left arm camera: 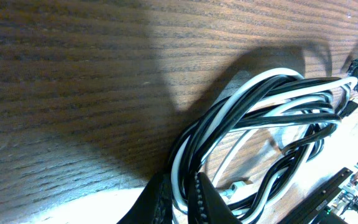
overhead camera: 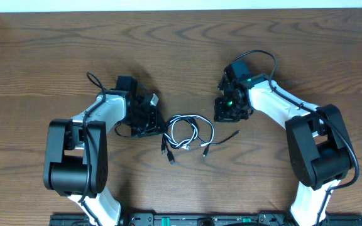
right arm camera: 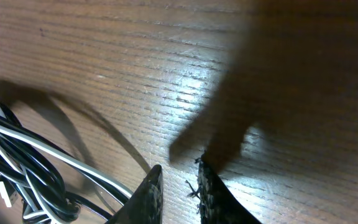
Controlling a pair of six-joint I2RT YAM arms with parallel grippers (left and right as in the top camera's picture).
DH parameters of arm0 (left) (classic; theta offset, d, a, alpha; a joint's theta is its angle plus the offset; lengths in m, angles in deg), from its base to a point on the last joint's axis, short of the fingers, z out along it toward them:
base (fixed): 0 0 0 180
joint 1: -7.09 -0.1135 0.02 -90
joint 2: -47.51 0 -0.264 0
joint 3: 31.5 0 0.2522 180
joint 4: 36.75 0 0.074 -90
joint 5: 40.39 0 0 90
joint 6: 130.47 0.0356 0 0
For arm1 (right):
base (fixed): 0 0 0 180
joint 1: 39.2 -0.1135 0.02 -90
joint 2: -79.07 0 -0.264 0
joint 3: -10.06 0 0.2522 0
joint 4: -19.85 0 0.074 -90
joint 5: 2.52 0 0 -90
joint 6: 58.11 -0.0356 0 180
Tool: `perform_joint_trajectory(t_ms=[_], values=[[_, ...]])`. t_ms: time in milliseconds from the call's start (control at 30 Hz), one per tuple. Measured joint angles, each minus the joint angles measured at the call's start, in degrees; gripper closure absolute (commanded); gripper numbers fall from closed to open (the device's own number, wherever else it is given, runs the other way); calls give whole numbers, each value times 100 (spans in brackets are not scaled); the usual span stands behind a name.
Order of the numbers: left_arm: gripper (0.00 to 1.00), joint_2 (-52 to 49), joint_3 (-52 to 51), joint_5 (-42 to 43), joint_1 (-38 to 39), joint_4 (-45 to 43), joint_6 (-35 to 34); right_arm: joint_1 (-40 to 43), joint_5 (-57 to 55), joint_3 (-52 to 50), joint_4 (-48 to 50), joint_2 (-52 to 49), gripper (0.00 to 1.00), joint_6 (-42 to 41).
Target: Untangle cables
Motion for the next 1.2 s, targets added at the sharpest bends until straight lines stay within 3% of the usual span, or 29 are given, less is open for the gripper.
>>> perform_joint_trajectory(t_ms=[267, 533, 1200], values=[[87, 0, 0, -2, 0, -15, -2, 15, 1095, 256, -284, 7, 63, 651], [92, 7, 0, 0, 0, -17, -4, -184, 1749, 433, -201, 181, 65, 874], [93, 7, 0, 0, 0, 46, -4, -1797, 146, 433, 439, 181, 66, 168]])
